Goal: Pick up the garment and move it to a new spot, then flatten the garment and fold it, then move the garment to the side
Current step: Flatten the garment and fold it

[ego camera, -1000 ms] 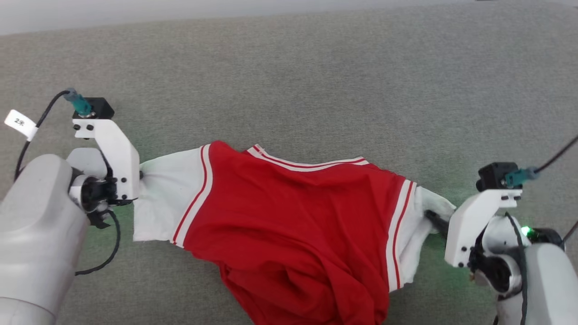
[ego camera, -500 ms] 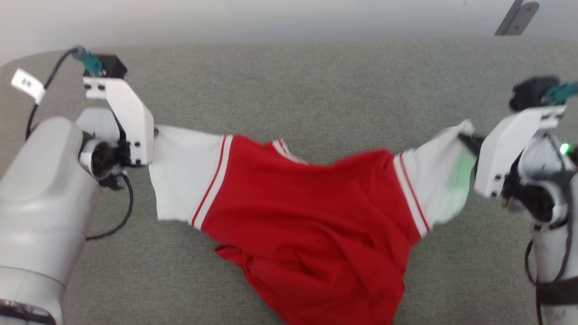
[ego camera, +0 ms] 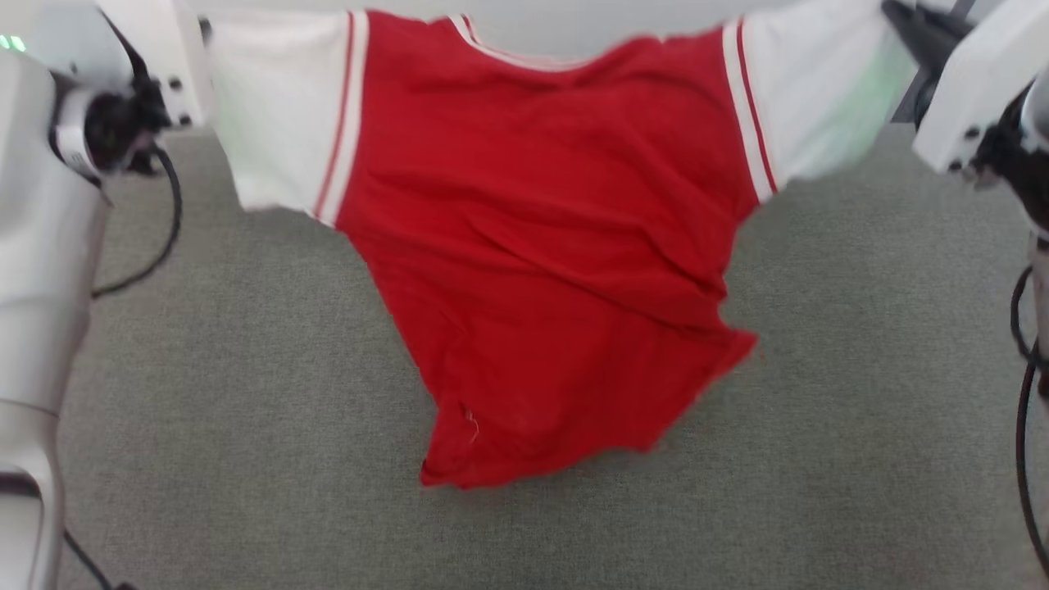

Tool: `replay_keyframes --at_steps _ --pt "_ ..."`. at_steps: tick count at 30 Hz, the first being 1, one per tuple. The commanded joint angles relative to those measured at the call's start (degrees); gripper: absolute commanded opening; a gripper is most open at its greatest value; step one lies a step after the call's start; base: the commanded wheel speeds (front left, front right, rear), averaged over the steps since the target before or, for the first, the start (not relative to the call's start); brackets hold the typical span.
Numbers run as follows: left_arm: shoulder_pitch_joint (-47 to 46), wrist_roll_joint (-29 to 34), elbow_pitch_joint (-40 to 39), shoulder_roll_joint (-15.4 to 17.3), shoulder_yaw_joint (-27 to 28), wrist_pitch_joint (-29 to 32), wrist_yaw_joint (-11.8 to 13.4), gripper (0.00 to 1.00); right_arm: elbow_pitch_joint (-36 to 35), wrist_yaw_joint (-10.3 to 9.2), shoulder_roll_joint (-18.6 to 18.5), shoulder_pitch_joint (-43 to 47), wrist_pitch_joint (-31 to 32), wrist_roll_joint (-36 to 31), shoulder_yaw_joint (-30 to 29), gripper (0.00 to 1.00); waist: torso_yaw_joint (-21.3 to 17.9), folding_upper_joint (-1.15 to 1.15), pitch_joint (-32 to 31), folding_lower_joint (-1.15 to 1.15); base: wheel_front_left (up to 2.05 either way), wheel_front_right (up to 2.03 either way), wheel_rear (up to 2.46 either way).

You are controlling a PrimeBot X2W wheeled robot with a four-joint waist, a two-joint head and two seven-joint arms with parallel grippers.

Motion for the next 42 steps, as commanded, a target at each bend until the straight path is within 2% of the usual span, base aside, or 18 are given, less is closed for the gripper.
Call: replay_keyframes --at_steps 1,6,11,17,27,35,39,42 --pt "-2.1 0.7 -0.6 0.3 0.3 -1.2 0.2 0.0 0.9 0.01 -0.5 -2.3 -1.5 0.9 0.9 0.0 -0.1 0.0 -0.4 0.0 0.0 0.0 0.0" --pt "-5.9 0.6 -0.2 0.4 1.5 -3.3 1.4 0.0 4.0 0.01 -0.3 -8.2 -6.3 2.3 3.0 0.0 -0.4 0.0 -1.1 0.0 0.0 0.0 0.0" --pt "-9.6 0.6 0.3 1.1 2.3 -5.1 1.5 0.0 7.9 0.01 -0.1 -13.7 -10.8 4.2 5.4 0.0 -1.1 0.0 -1.1 0.0 0.0 0.0 0.0" --pt "-12.9 0.3 0.9 1.0 2.9 -7.5 0.8 0.0 13.0 0.01 -0.7 -18.8 -15.5 4.6 7.0 0.0 -1.3 0.0 0.0 0.0 0.0 0.0 0.0" --pt "-18.7 1.9 3.3 0.1 3.3 -16.2 0.0 0.0 23.2 0.01 -0.1 -27.5 -25.2 1.2 9.7 0.0 -2.0 0.0 5.4 0.0 0.0 0.0 0.0" --pt "-28.9 4.7 5.9 -1.3 3.6 -28.1 0.4 0.0 32.7 0.01 0.9 -38.8 -40.1 -3.7 11.0 0.0 -2.1 0.0 14.7 0.0 0.0 0.0 0.0" --pt "-34.3 6.4 7.4 -1.6 3.6 -36.0 -0.1 0.0 36.9 0.01 1.1 -44.0 -49.6 -7.4 10.8 0.0 -1.9 0.0 18.9 0.0 0.0 0.0 0.0" --pt "-37.2 6.8 9.0 -2.2 4.0 -41.7 -1.1 0.0 39.0 0.01 1.1 -47.5 -53.9 -10.9 10.3 0.0 -1.7 0.0 21.7 0.0 0.0 0.0 0.0"
